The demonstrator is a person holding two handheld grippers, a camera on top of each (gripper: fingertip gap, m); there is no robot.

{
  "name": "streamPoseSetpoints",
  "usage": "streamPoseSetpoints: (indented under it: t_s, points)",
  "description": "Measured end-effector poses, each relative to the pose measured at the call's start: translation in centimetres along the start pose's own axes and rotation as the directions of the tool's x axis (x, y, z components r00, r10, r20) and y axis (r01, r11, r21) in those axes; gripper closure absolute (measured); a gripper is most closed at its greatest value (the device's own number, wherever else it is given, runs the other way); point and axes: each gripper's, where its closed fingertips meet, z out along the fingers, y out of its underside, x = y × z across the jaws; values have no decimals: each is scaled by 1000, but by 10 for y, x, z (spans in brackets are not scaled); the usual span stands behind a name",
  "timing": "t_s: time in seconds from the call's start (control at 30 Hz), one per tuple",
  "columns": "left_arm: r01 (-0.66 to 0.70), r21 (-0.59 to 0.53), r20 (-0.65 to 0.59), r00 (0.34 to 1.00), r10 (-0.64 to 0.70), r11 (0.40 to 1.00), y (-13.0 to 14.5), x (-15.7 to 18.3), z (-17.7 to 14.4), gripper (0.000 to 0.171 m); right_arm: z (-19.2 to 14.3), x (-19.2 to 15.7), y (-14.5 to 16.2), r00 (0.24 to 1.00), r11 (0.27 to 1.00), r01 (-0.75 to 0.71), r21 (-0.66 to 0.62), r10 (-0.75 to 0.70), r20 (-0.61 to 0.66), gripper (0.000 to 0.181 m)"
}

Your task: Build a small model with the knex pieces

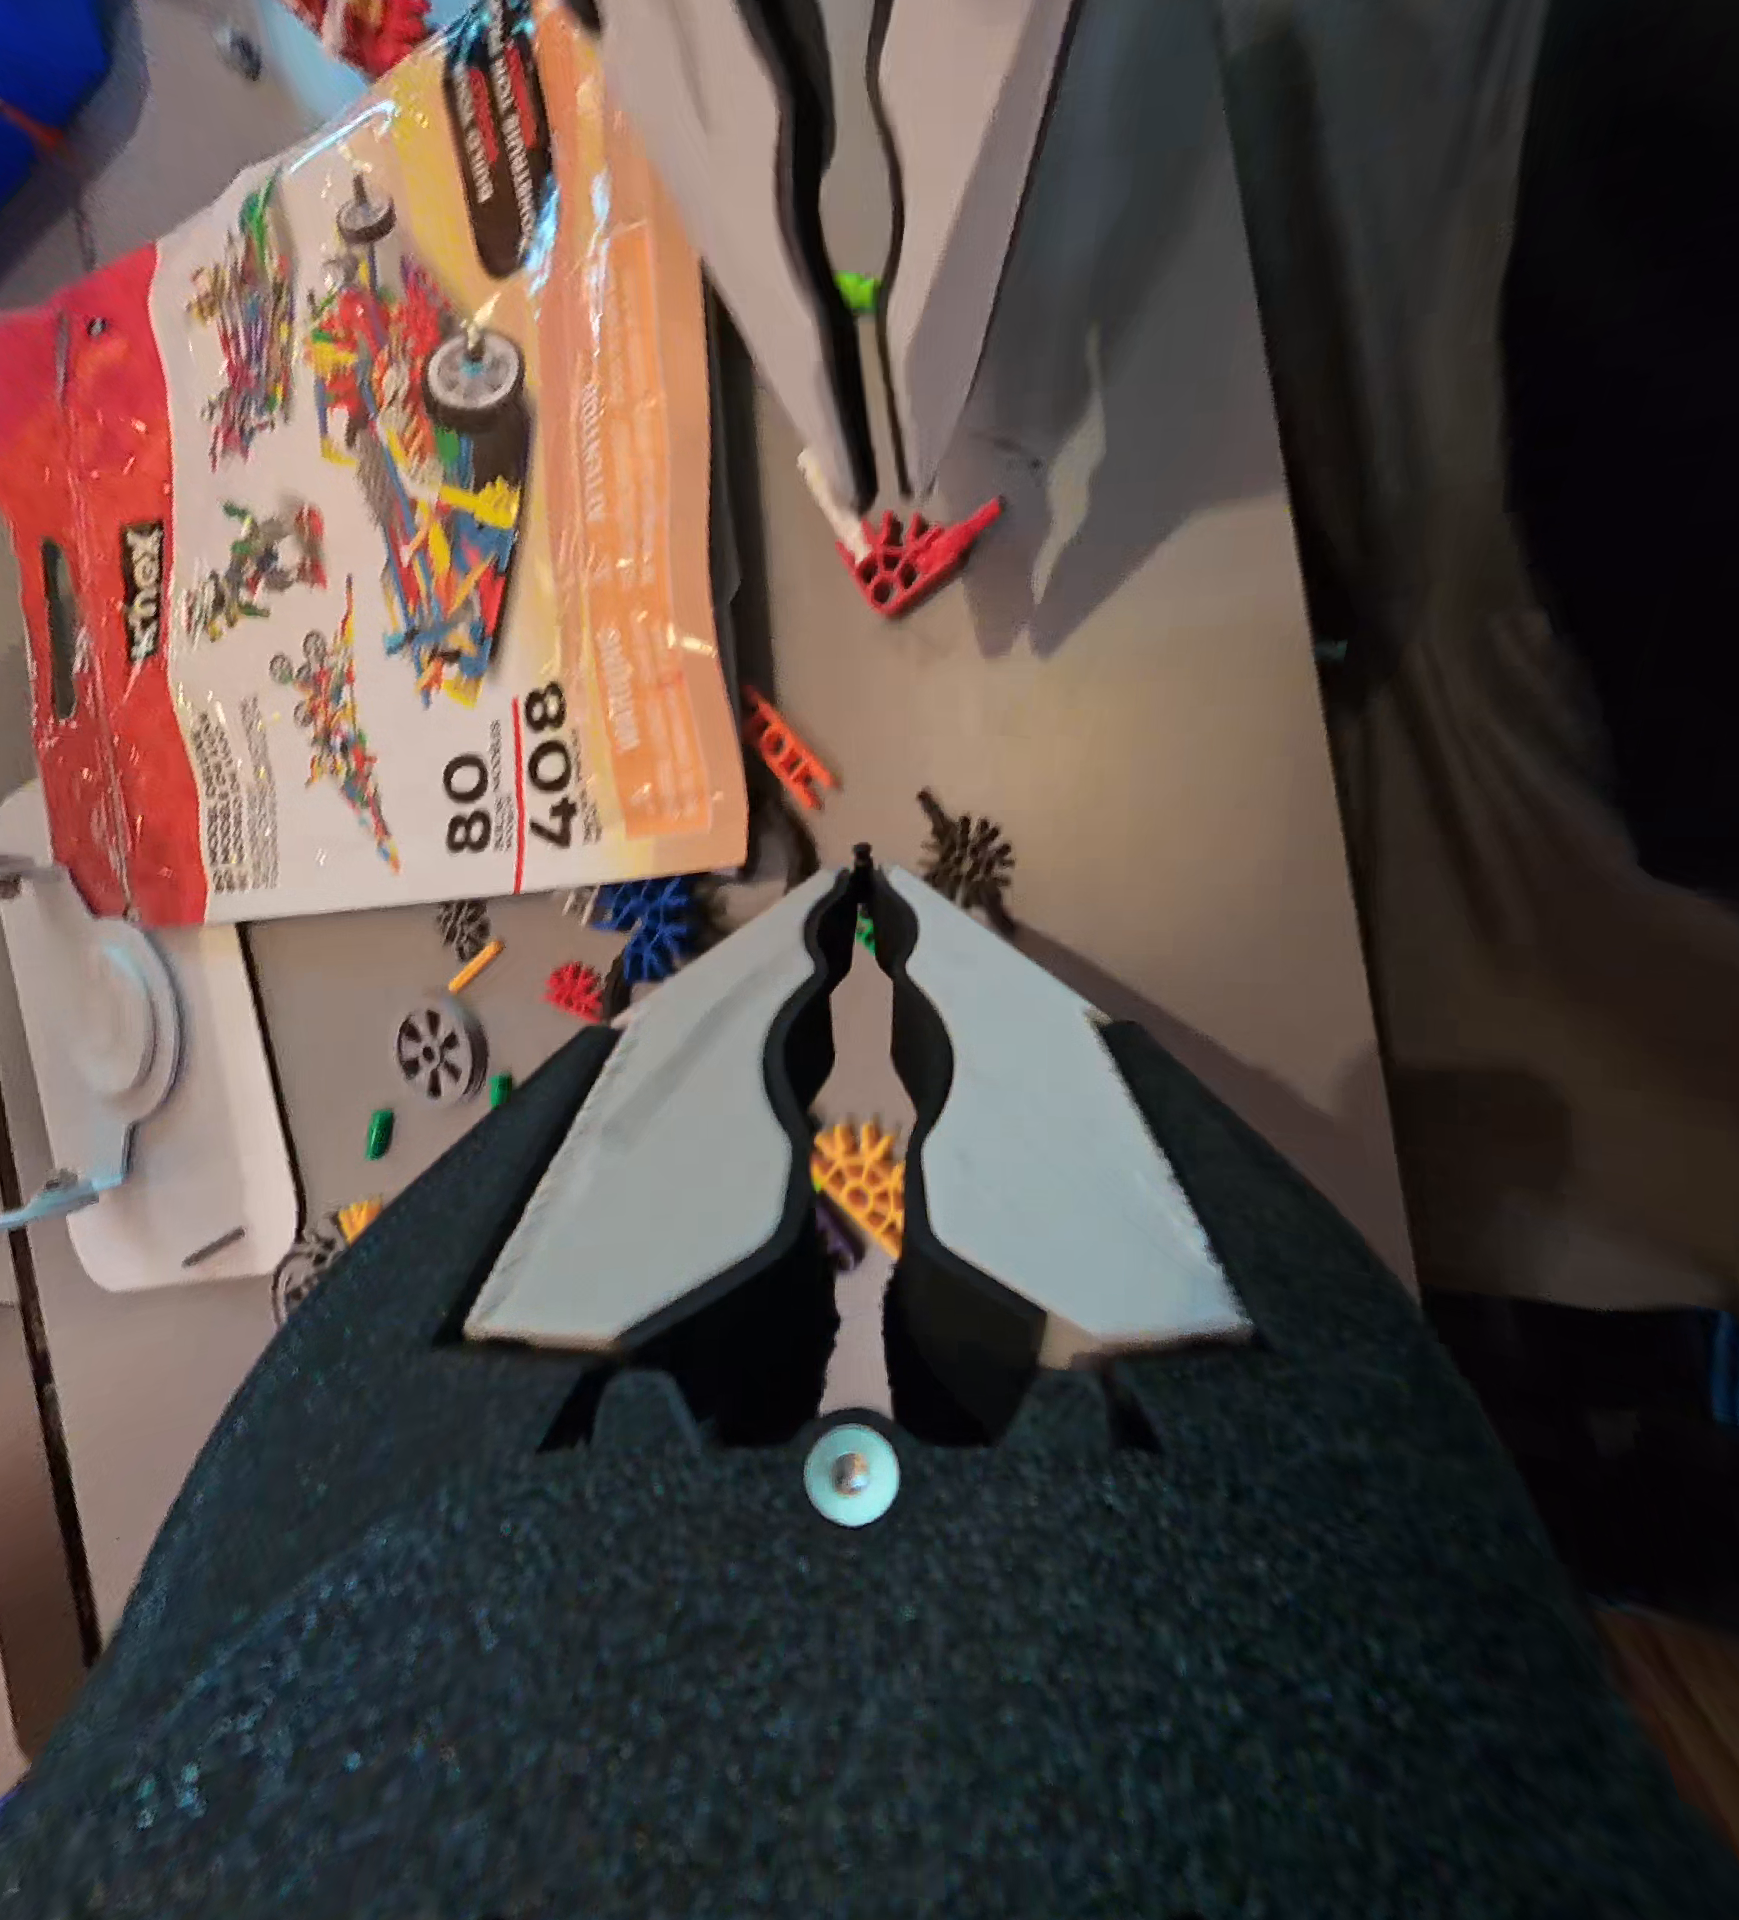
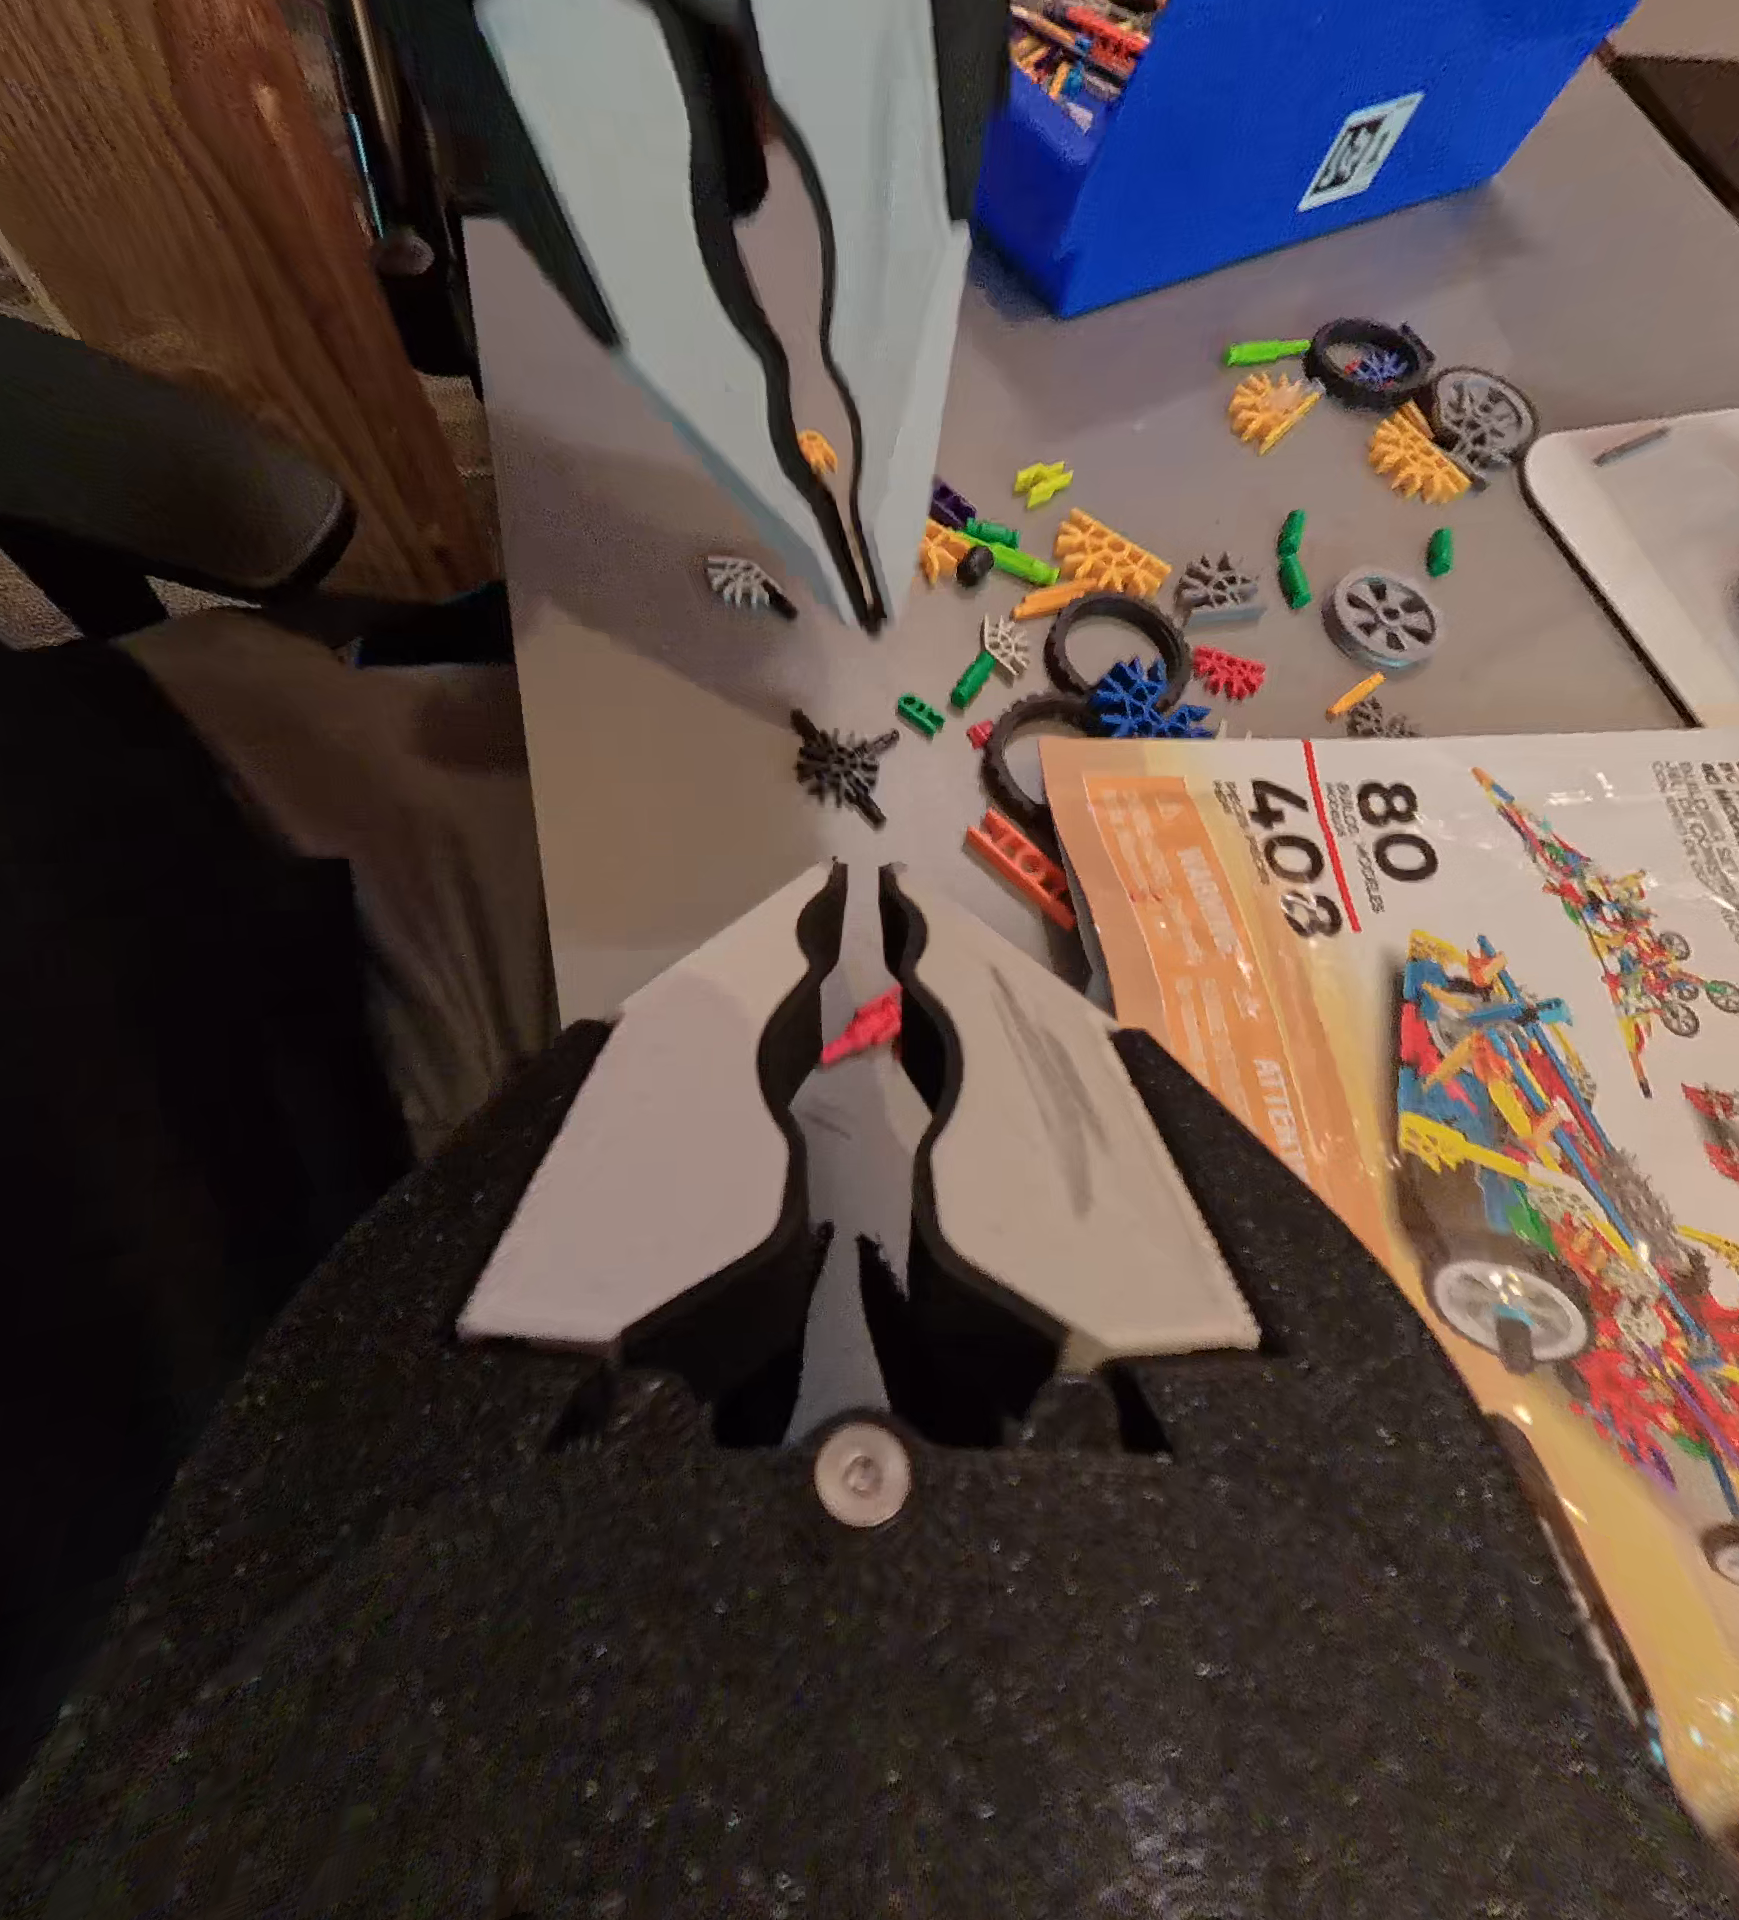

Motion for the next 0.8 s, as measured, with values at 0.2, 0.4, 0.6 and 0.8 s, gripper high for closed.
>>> streamPoseSetpoints:
  t_s: [0.2, 0.4, 0.6, 0.8]
  points:
    - [-67, 48, 81, 995, 63, 997, -20, 0, 11, 171, 17, -2, -13, 998, 996, -54, 69, 55, -18, 172]
    - [-108, 44, 119, 988, 103, 993, -26, -1, 13, 171, 20, 1, -20, 986, 980, -167, 110, 164, 31, 172]
    - [-130, 38, 144, 982, 123, 991, -25, -2, 14, 171, 25, 4, -19, 983, 977, -186, 104, 184, 24, 175]
    - [-173, 21, 164, 972, 167, 985, -24, -1, 14, 171, 28, 3, -19, 980, 976, -195, 97, 192, 43, 180]
